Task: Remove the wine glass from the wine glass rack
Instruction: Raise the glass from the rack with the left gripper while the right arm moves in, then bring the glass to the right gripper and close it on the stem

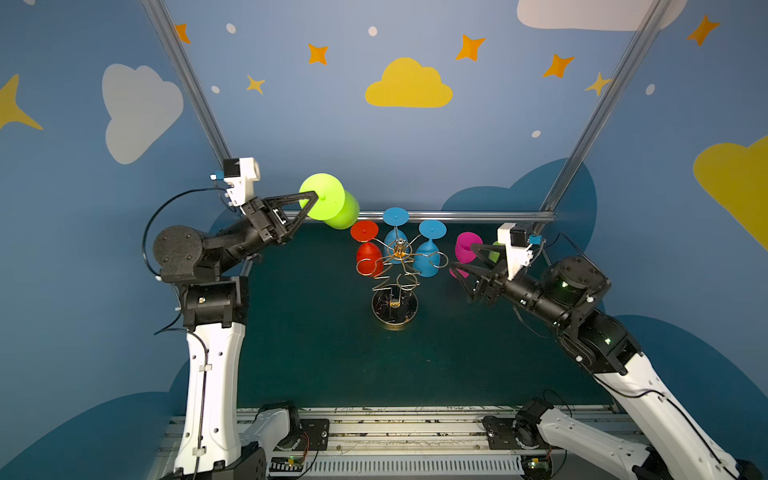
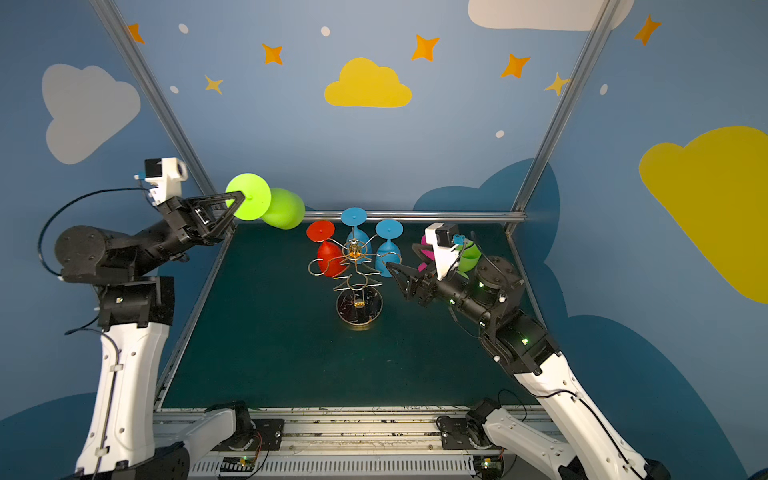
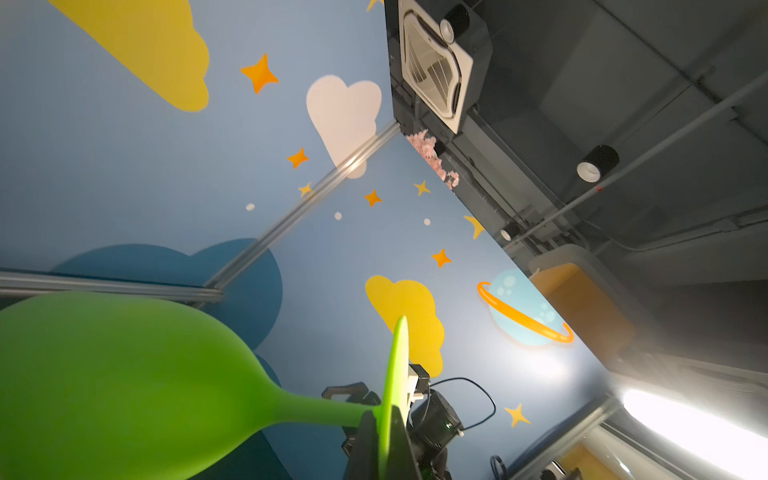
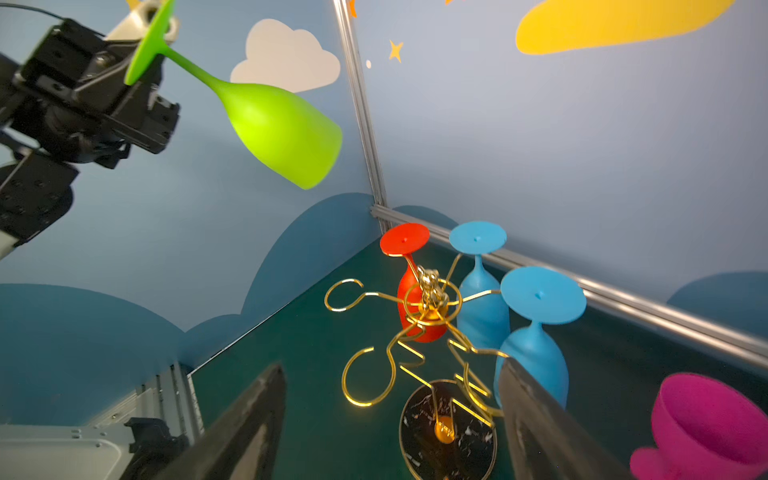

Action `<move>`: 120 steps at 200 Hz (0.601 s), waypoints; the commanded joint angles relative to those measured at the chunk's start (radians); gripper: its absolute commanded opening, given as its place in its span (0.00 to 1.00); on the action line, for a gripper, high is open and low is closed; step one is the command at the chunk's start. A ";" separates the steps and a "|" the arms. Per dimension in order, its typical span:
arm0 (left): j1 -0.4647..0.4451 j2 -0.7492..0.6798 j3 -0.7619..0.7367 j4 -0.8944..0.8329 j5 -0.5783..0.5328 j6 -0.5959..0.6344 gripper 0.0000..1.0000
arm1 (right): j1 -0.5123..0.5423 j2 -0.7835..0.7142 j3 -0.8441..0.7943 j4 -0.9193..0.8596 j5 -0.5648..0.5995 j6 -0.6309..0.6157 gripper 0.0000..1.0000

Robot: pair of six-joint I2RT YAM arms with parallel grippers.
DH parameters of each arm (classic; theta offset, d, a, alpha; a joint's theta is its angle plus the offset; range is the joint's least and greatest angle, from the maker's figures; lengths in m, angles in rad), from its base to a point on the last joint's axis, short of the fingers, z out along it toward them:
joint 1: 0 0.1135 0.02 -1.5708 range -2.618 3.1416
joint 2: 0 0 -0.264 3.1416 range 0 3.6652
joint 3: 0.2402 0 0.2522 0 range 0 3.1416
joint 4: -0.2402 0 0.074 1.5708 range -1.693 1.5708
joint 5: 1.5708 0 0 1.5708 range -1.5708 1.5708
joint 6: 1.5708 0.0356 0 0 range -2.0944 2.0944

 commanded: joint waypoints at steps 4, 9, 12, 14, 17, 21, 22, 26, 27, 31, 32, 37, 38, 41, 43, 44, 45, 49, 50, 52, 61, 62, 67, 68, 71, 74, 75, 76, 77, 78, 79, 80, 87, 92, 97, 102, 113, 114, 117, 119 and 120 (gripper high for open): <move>-0.088 0.044 0.030 0.081 0.027 -0.032 0.03 | -0.003 0.008 0.027 0.100 -0.044 -0.149 0.81; -0.105 0.053 0.031 0.088 0.027 -0.037 0.03 | -0.003 0.008 0.023 0.118 -0.052 -0.167 0.81; -0.113 0.060 0.030 0.094 0.027 -0.040 0.03 | -0.003 0.009 0.020 0.131 -0.058 -0.180 0.81; -0.119 0.066 0.028 0.097 0.026 -0.043 0.03 | -0.003 0.010 0.017 0.138 -0.063 -0.190 0.81; -0.130 0.071 0.029 0.102 0.026 -0.047 0.03 | -0.003 0.011 0.016 0.147 -0.069 -0.202 0.81; -0.143 0.080 0.028 0.108 0.027 -0.054 0.03 | -0.002 0.013 0.013 0.158 -0.074 -0.214 0.82; -0.145 0.083 0.029 0.110 0.027 -0.055 0.03 | -0.002 0.014 0.013 0.160 -0.075 -0.218 0.82; -0.158 0.091 0.028 0.118 0.027 -0.062 0.03 | -0.003 0.017 0.013 0.170 -0.078 -0.229 0.82; -0.161 0.093 0.029 0.120 0.027 -0.064 0.03 | -0.003 0.017 0.013 0.172 -0.079 -0.232 0.82; -0.172 0.103 0.028 0.130 0.029 -0.071 0.03 | -0.003 0.020 0.011 0.183 -0.084 -0.243 0.82; -0.176 0.105 0.028 0.132 0.029 -0.072 0.03 | -0.003 0.021 0.011 0.186 -0.085 -0.246 0.82; -0.188 0.114 0.029 0.143 0.030 -0.080 0.03 | -0.002 0.025 0.008 0.198 -0.096 -0.265 0.83; -0.190 0.116 0.030 0.144 0.029 -0.082 0.03 | -0.002 0.026 0.007 0.200 -0.098 -0.267 0.83; -0.199 0.123 0.032 0.151 0.030 -0.085 0.03 | -0.002 0.029 0.006 0.210 -0.103 -0.278 0.83; -0.204 0.125 0.033 0.153 0.031 -0.086 0.03 | -0.002 0.032 0.005 0.217 -0.106 -0.283 0.83; -0.206 0.128 0.033 0.154 0.031 -0.088 0.03 | -0.002 0.032 0.003 0.219 -0.108 -0.285 0.83; -0.209 0.131 0.033 0.155 0.031 -0.089 0.03 | -0.002 0.033 0.003 0.222 -0.111 -0.290 0.83; -0.219 0.136 0.038 0.159 0.032 -0.091 0.03 | -0.002 0.038 0.002 0.228 -0.121 -0.302 0.83; -0.222 0.138 0.039 0.159 0.032 -0.091 0.03 | -0.002 0.039 0.002 0.230 -0.123 -0.305 0.84; -0.226 0.140 0.041 0.160 0.034 -0.092 0.03 | -0.002 0.042 0.002 0.234 -0.127 -0.310 0.84; -0.249 0.157 0.054 0.158 0.038 -0.090 0.03 | -0.002 0.054 0.006 0.240 -0.141 -0.336 0.84; -0.251 0.159 0.055 0.158 0.038 -0.090 0.03 | -0.001 0.056 0.006 0.240 -0.141 -0.339 0.84; -0.264 0.166 0.063 0.158 0.042 -0.091 0.03 | -0.001 0.063 0.010 0.242 -0.145 -0.351 0.85; -0.267 0.167 0.064 0.159 0.042 -0.091 0.03 | -0.001 0.064 0.011 0.242 -0.145 -0.353 0.85; -0.274 0.173 0.068 0.158 0.044 -0.091 0.03 | 0.000 0.070 0.013 0.244 -0.149 -0.360 0.85; -0.281 0.178 0.072 0.158 0.045 -0.092 0.03 | 0.000 0.074 0.015 0.246 -0.149 -0.367 0.85; -0.284 0.179 0.072 0.157 0.047 -0.092 0.03 | 0.000 0.076 0.015 0.246 -0.149 -0.368 0.85; -0.285 0.182 0.074 0.158 0.047 -0.092 0.03 | 0.000 0.077 0.016 0.246 -0.149 -0.370 0.85; -0.289 0.185 0.074 0.158 0.047 -0.092 0.03 | 0.000 0.079 0.017 0.246 -0.150 -0.373 0.85; -0.292 0.186 0.075 0.157 0.048 -0.092 0.03 | 0.000 0.082 0.018 0.247 -0.150 -0.375 0.85; -0.294 0.186 0.076 0.157 0.048 -0.092 0.03 | 0.000 0.084 0.018 0.248 -0.150 -0.377 0.86; -0.297 0.188 0.078 0.158 0.049 -0.092 0.03 | 0.000 0.085 0.019 0.248 -0.151 -0.377 0.86; -0.317 0.199 0.082 0.158 0.053 -0.093 0.03 | 0.000 0.097 0.025 0.253 -0.153 -0.389 0.86; -0.328 0.210 0.087 0.158 0.056 -0.095 0.03 | 0.000 0.105 0.028 0.259 -0.158 -0.398 0.86; -0.339 0.217 0.088 0.159 0.058 -0.098 0.03 | 0.000 0.113 0.032 0.262 -0.166 -0.407 0.86; -0.347 0.225 0.088 0.164 0.059 -0.104 0.03 | 0.000 0.123 0.037 0.262 -0.172 -0.417 0.86; -0.362 0.239 0.088 0.174 0.062 -0.115 0.03 | 0.001 0.145 0.055 0.254 -0.179 -0.428 0.86; -0.363 0.241 0.088 0.175 0.063 -0.117 0.03 | 0.001 0.148 0.058 0.252 -0.180 -0.428 0.86; -0.366 0.245 0.088 0.178 0.064 -0.119 0.03 | 0.001 0.153 0.065 0.247 -0.180 -0.429 0.87; -0.368 0.247 0.088 0.179 0.065 -0.120 0.03 | 0.001 0.159 0.068 0.246 -0.179 -0.429 0.87; -0.370 0.247 0.088 0.179 0.065 -0.120 0.03 | 0.001 0.161 0.071 0.244 -0.180 -0.429 0.87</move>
